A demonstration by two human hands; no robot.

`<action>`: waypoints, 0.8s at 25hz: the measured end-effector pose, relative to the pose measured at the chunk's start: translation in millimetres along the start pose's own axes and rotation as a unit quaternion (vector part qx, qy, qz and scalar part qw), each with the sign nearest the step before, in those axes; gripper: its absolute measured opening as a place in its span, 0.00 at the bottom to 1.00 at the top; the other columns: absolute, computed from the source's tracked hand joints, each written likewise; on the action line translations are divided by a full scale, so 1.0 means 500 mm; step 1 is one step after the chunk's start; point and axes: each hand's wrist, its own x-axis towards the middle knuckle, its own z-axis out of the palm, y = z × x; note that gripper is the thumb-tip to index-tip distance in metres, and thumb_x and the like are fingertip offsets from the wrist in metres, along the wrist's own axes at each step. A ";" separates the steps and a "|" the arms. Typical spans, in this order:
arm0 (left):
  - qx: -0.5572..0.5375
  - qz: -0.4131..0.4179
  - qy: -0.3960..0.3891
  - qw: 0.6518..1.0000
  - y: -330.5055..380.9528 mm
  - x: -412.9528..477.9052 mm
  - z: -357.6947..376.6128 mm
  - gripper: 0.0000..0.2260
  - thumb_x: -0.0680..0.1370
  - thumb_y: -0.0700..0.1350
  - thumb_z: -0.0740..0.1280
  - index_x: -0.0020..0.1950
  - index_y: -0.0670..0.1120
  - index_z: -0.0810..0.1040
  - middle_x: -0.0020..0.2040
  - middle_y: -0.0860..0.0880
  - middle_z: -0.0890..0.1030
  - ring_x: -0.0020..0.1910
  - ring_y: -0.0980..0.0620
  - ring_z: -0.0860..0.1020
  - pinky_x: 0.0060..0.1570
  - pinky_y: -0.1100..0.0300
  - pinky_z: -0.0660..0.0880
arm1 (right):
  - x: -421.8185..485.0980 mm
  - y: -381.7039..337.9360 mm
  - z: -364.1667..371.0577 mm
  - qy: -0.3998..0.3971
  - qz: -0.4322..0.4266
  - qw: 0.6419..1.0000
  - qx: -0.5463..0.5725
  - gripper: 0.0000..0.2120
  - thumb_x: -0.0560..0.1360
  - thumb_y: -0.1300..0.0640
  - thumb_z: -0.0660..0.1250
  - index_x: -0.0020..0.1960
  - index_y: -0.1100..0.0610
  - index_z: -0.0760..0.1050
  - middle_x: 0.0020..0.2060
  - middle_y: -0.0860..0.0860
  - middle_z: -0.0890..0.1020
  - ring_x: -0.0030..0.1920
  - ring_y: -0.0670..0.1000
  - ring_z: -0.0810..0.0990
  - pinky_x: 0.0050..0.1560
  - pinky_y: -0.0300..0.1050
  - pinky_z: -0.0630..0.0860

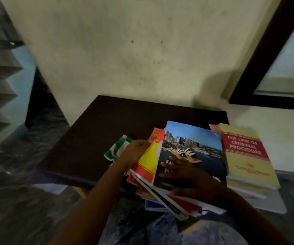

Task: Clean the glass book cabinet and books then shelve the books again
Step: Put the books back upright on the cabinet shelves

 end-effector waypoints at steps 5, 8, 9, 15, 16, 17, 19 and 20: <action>0.077 -0.020 -0.097 0.992 0.016 0.035 0.008 0.17 0.80 0.53 0.60 0.63 0.45 0.73 0.58 0.44 0.78 0.52 0.48 0.78 0.50 0.56 0.76 | 0.010 -0.090 0.025 0.200 0.285 0.936 -0.060 0.31 0.74 0.35 0.56 0.73 0.46 0.59 0.74 0.50 0.59 0.73 0.49 0.56 0.71 0.46 0.54; 0.136 0.057 -0.106 0.983 0.013 0.046 0.009 0.19 0.80 0.54 0.59 0.68 0.48 0.67 0.60 0.44 0.77 0.52 0.47 0.78 0.48 0.57 0.75 | 0.057 -0.151 0.089 0.160 0.440 0.879 -0.087 0.46 0.66 0.25 0.39 0.76 0.49 0.43 0.76 0.57 0.42 0.75 0.59 0.40 0.73 0.61 0.43; 0.137 0.075 -0.112 0.981 0.010 0.042 0.006 0.18 0.80 0.54 0.60 0.68 0.49 0.67 0.58 0.44 0.77 0.51 0.48 0.78 0.47 0.58 0.75 | 0.070 -0.160 0.097 0.148 0.475 0.862 -0.097 0.44 0.67 0.26 0.38 0.76 0.50 0.40 0.75 0.58 0.41 0.75 0.60 0.38 0.73 0.63 0.42; 0.055 0.056 -0.178 0.981 -0.022 0.048 -0.018 0.19 0.74 0.47 0.71 0.61 0.46 0.69 0.53 0.46 0.78 0.49 0.48 0.78 0.47 0.57 0.77 | 0.138 -0.183 0.075 0.107 0.555 0.813 -0.137 0.34 0.79 0.49 0.57 0.76 0.53 0.40 0.71 0.72 0.51 0.71 0.72 0.52 0.68 0.65 0.59; 0.027 0.048 -0.175 0.983 -0.023 0.051 -0.019 0.18 0.73 0.46 0.72 0.59 0.46 0.70 0.53 0.45 0.78 0.49 0.47 0.78 0.49 0.54 0.77 | 0.149 -0.185 0.070 0.118 0.569 0.798 -0.161 0.32 0.80 0.53 0.56 0.76 0.54 0.42 0.69 0.73 0.57 0.68 0.72 0.60 0.65 0.63 0.65; 0.000 0.045 -0.173 0.984 -0.025 0.053 -0.017 0.18 0.72 0.44 0.73 0.59 0.45 0.70 0.53 0.45 0.77 0.50 0.46 0.78 0.50 0.51 0.77 | 0.154 -0.188 0.063 0.140 0.574 0.785 -0.186 0.29 0.80 0.57 0.55 0.76 0.56 0.45 0.65 0.72 0.65 0.64 0.69 0.68 0.60 0.59 0.71; -0.055 0.066 -0.182 0.980 -0.024 0.049 -0.006 0.21 0.72 0.41 0.73 0.62 0.43 0.70 0.54 0.45 0.78 0.51 0.44 0.78 0.52 0.47 0.77 | 0.143 -0.196 0.041 0.186 0.558 0.782 -0.208 0.26 0.80 0.59 0.55 0.75 0.56 0.50 0.59 0.63 0.75 0.58 0.62 0.75 0.52 0.53 0.75; -0.087 0.074 -0.186 0.976 -0.021 0.046 0.003 0.23 0.71 0.41 0.73 0.63 0.43 0.70 0.55 0.45 0.79 0.52 0.43 0.79 0.53 0.44 0.77 | 0.131 -0.200 0.029 0.204 0.547 0.788 -0.197 0.27 0.80 0.59 0.55 0.75 0.54 0.50 0.58 0.60 0.76 0.57 0.60 0.76 0.51 0.52 0.75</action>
